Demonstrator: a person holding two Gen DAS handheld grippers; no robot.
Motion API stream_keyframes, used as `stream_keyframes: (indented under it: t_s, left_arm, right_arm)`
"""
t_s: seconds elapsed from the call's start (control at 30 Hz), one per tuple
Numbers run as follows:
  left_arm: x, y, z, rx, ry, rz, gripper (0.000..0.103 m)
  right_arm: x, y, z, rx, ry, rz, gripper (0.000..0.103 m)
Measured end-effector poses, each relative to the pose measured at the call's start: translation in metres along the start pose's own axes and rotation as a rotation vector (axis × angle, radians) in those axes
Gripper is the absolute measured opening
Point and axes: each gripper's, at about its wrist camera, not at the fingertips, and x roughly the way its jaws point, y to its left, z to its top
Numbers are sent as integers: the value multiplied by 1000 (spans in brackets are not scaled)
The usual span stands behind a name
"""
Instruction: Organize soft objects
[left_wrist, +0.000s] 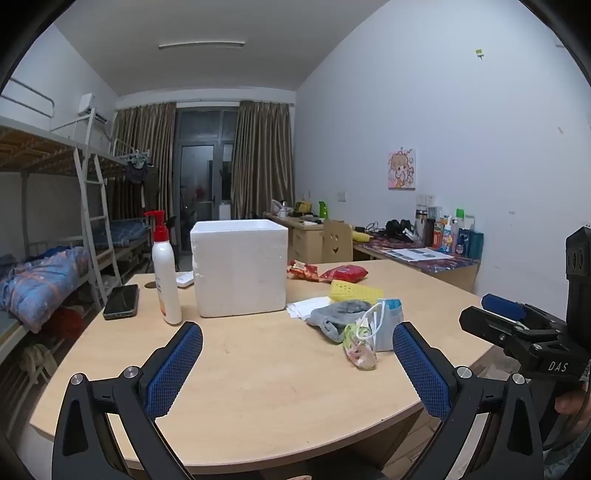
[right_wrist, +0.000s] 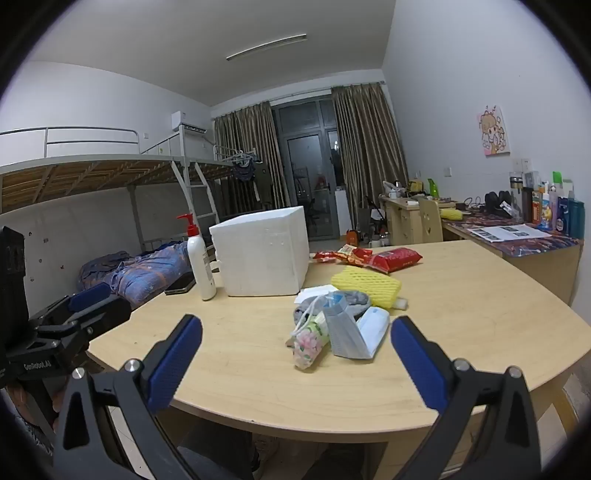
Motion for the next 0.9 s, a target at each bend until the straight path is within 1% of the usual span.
stream_keyframes:
  t_s: [0.07, 0.23, 0.4, 0.5, 0.57, 0.9]
  left_arm:
    - [0, 0, 0, 5, -2, -3, 103]
    - [2, 0, 2, 11, 8, -16, 103]
    - [-2, -4, 4, 19, -23, 40, 103]
    - [0, -3, 2, 11, -24, 24, 103]
    - [0, -3, 1, 11, -25, 18, 103]
    - [-2, -3, 1, 11, -19, 15, 103]
  right_arm:
    - [0, 0, 0, 0, 10, -2, 103]
    - [-1, 0, 0, -1, -1, 0, 103]
    - [2, 0, 0, -1, -4, 1, 103]
    - [2, -5, 0, 0, -4, 2, 103]
    - [2, 2, 0, -2, -3, 2, 103]
    - [0, 2, 1, -11, -11, 4, 103]
